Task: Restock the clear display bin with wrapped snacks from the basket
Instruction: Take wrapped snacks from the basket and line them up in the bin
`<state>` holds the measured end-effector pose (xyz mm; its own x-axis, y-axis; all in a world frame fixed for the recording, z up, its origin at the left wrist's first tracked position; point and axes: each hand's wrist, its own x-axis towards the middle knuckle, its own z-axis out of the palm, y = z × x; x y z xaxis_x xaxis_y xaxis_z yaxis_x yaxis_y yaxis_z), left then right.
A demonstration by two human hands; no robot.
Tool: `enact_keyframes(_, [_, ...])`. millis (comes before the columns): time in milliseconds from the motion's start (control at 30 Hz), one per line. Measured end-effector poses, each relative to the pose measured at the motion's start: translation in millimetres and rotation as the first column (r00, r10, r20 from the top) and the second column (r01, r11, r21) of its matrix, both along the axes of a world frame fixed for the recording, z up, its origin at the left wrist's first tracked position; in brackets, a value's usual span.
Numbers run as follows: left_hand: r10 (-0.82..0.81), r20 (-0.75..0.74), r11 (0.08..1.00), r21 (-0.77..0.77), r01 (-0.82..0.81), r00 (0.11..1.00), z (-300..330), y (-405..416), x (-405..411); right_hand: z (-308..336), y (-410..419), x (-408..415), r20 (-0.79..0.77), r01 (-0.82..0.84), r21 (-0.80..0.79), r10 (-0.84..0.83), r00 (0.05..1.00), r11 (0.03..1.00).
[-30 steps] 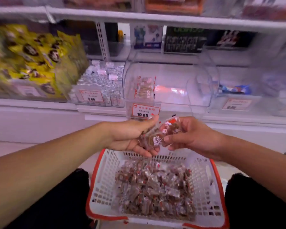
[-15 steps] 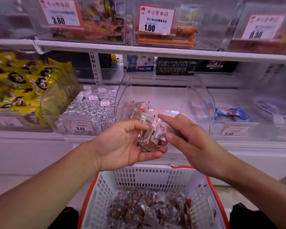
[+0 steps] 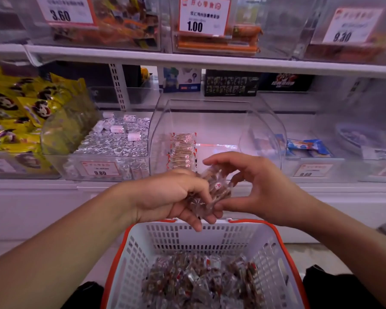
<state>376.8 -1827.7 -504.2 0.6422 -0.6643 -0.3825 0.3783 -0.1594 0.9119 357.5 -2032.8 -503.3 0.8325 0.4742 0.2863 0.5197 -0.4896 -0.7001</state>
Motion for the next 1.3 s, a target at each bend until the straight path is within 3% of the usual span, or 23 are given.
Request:
enact_keyframes(167, [0.06,-0.006,0.994,-0.096,-0.06,0.998,17,6,1,10,0,-1,-0.131,-0.014,0.132,0.031,0.991,0.991])
enact_keyframes(200, [0.074,0.032,0.993,-0.09,-0.071,0.997,21,10,2,14,0,0,-0.166,-0.001,0.15,0.027,0.986,0.989])
enact_keyframes(233, [0.155,0.163,0.988,-0.039,-0.151,0.974,23,16,5,20,-1,4,-0.196,0.042,0.166,-0.009,0.981,0.985])
enact_keyframes(267, [0.264,0.402,0.95,0.047,-0.308,0.877,22,24,12,28,-2,12,-0.215,0.117,0.177,-0.078,0.973,0.977])
enact_keyframes(300, [0.318,0.69,0.839,0.115,-0.532,0.65,21,33,21,36,-3,24,-0.219,0.204,0.176,-0.163,0.962,0.963])
enact_keyframes(333, [0.242,0.891,0.682,0.125,-0.721,0.383,19,42,30,44,-4,40,-0.2,0.284,0.15,-0.252,0.947,0.947])
enact_keyframes(367, [0.138,0.958,0.55,0.136,-0.824,0.25,17,50,38,51,-3,59,-0.167,0.352,0.091,-0.334,0.928,0.932])
enact_keyframes(400, [0.09,0.957,0.482,0.2,-0.853,0.275,14,57,42,53,-1,79,-0.13,0.403,0.015,-0.398,0.908,0.915])
enact_keyframes(433, [0.082,0.924,0.47,0.294,-0.832,0.373,10,60,46,52,4,101,-0.105,0.441,-0.071,-0.446,0.889,0.895])
enact_keyframes(467, [0.054,0.882,0.506,0.381,-0.774,0.469,3,62,49,45,9,123,-0.107,0.466,-0.154,-0.483,0.869,0.871])
enact_keyframes(500, [-0.009,0.861,0.556,0.428,-0.713,0.509,-3,60,50,35,13,143,-0.137,0.479,-0.242,-0.518,0.844,0.844])
enact_keyframes(567, [-0.108,0.861,0.622,0.449,-0.642,0.497,-14,57,52,12,22,176,-0.17,0.474,-0.434,-0.587,0.792,0.766])
enact_keyframes(633, [-0.084,0.857,0.635,0.44,-0.635,0.509,-15,56,54,-8,28,199,-0.157,0.454,-0.545,-0.618,0.77,0.705])
enact_keyframes(733, [-0.049,0.831,0.65,0.447,-0.614,0.553,-15,60,61,-28,32,218,-0.17,0.414,-0.563,-0.59,0.789,0.715])
enact_keyframes(867, [-0.035,0.804,0.658,0.465,-0.592,0.593,-13,64,62,-48,36,224,-0.069,0.441,-0.542,-0.56,0.825,0.716])
enact_keyframes(1033, [-0.024,0.807,0.654,0.459,-0.601,0.59,-16,60,61,-51,34,223,0.085,0.543,-0.574,-0.616,0.783,0.612])
enact_keyframes(1300, [0.003,0.818,0.667,0.427,-0.611,0.575,-19,57,59,-60,36,223,0.011,0.606,-0.475,-0.684,0.73,0.638])
